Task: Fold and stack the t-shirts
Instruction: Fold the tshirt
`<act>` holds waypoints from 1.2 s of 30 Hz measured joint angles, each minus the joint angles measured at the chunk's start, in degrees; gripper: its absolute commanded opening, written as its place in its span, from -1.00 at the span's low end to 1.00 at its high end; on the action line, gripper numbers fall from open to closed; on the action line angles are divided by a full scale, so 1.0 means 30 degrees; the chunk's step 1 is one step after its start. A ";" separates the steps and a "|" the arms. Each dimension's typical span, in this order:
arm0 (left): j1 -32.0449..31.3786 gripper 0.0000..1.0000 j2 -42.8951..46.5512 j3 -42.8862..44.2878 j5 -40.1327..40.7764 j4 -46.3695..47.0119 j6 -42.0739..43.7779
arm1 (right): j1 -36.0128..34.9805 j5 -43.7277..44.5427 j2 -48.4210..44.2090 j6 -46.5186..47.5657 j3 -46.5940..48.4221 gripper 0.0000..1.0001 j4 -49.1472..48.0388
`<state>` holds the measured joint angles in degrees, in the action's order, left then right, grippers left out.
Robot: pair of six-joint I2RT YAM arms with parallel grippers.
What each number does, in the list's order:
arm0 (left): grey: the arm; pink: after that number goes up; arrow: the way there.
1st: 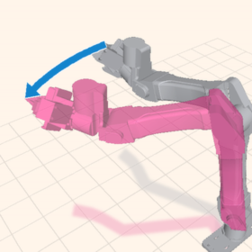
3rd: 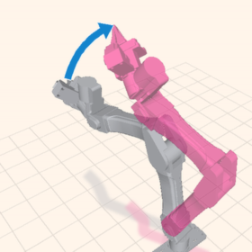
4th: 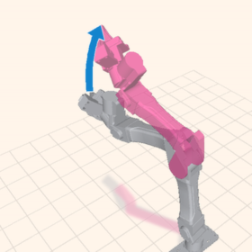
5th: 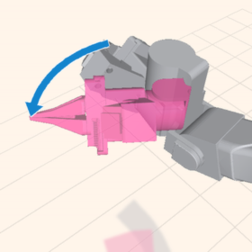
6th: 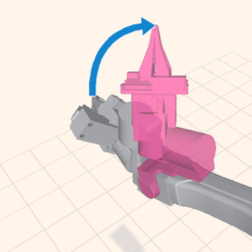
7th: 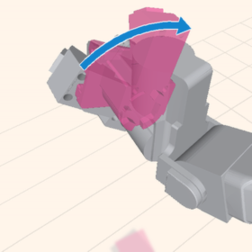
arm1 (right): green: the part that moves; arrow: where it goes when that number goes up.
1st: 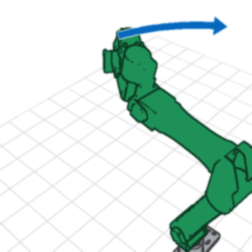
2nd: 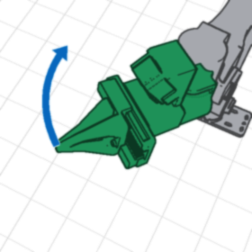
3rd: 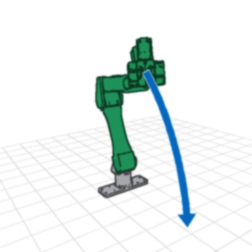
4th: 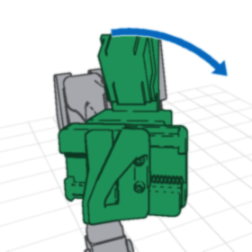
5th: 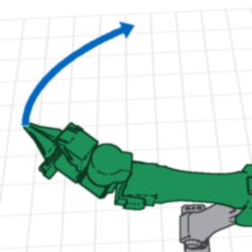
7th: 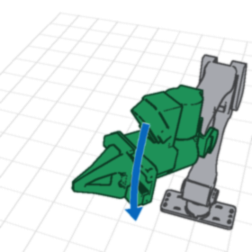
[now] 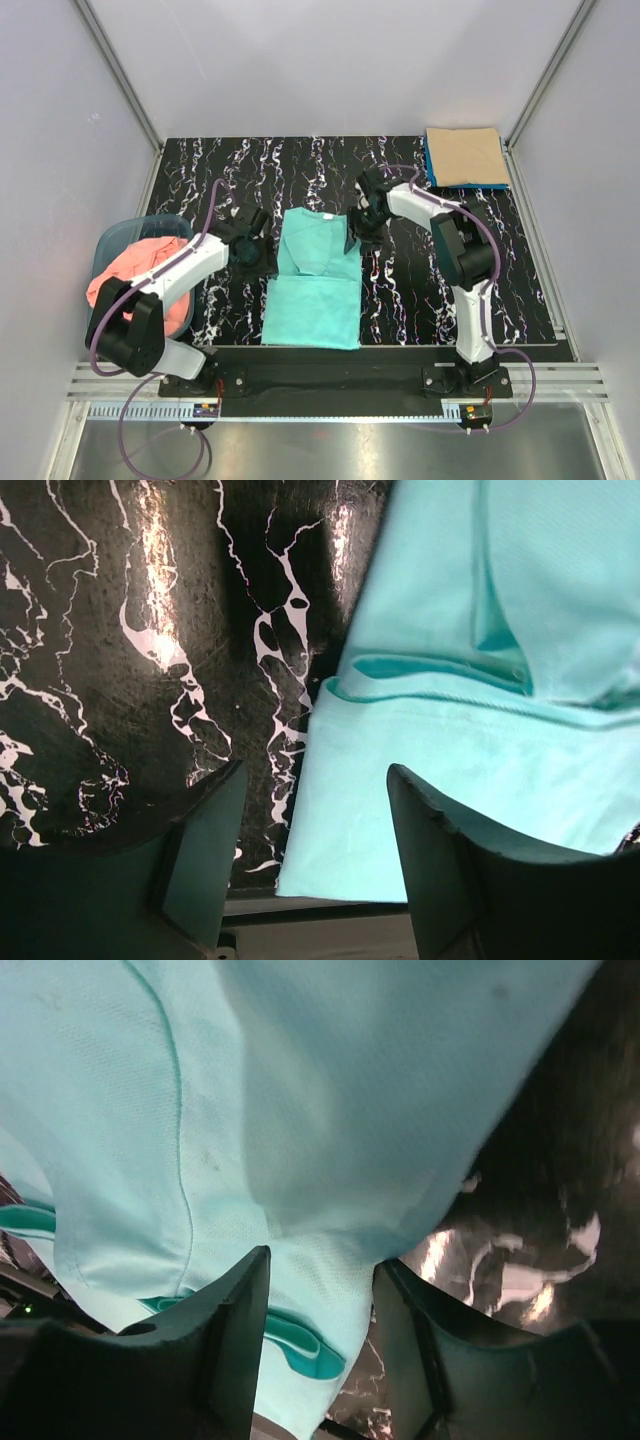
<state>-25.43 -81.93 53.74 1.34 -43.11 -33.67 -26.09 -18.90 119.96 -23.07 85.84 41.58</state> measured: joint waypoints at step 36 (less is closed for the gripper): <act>-0.1647 0.23 0.5552 -0.8451 -0.4962 0.0466 -0.8313 | -0.3803 -0.4940 -1.2247 -0.7839 -1.6699 0.47 -0.5319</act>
<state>-30.37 -65.28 28.38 -13.54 -41.71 -58.61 -37.50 -33.71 83.22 -46.59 35.75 25.63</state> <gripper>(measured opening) 0.624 0.725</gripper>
